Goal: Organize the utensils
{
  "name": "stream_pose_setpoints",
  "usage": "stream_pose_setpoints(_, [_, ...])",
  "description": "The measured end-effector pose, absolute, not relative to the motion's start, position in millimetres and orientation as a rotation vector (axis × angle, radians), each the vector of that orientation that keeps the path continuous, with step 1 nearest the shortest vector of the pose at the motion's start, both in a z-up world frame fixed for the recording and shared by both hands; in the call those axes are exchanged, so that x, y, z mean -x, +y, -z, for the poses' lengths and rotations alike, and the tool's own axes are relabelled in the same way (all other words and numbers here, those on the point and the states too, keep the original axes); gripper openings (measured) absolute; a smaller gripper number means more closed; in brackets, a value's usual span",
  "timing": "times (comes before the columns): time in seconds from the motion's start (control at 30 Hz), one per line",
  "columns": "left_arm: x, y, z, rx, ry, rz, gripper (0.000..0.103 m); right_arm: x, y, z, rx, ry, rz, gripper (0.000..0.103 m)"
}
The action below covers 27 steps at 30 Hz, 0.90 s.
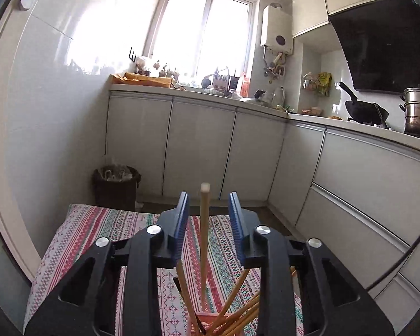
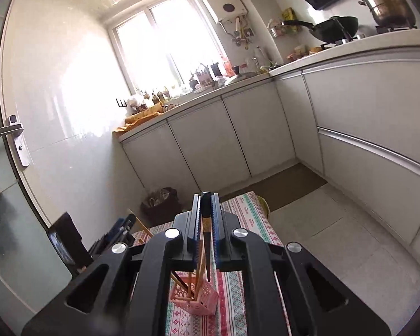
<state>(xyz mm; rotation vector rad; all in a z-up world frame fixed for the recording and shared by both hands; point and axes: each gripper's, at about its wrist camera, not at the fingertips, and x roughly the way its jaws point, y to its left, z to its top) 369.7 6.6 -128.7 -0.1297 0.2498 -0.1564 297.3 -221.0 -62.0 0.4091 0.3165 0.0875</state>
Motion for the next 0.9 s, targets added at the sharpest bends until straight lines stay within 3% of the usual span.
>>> stream_pose_setpoints(0.3, [-297.5,78.7,61.3,0.296,0.077,0.078,0.044,-325.3,-171.2,49.9,-0.345,0.297,-0.188,0.007])
stream_pose_setpoints(0.43, [-293.7,113.3,53.7,0.336,0.091,-0.001,0.067,-325.4,-156.9,50.5,-0.359,0.303,-0.221,0.007])
stream_pose_setpoints(0.5, [-318.2,130.1,67.0,0.358,0.241,-0.045,0.074,-321.7,-152.2,46.9,-0.348,0.289,-0.228,0.007])
stream_pose_setpoints(0.7, [-423.7,169.8,194.5,0.560,0.918,-0.064,0.075,-306.1,-165.8,31.3,-0.396,0.232,-0.249,0.007])
stream_pose_setpoints(0.8, [-463.7,181.2,247.4,0.617,1.111,-0.114,0.068,-296.4,-183.3,22.1,-0.407,0.192,-0.241,0.007])
stream_pose_setpoints(0.9, [-500.0,183.0,271.7,0.587,1.179,-0.151,0.057,-293.4,-207.3,19.7,-0.411,0.170,-0.216,0.007])
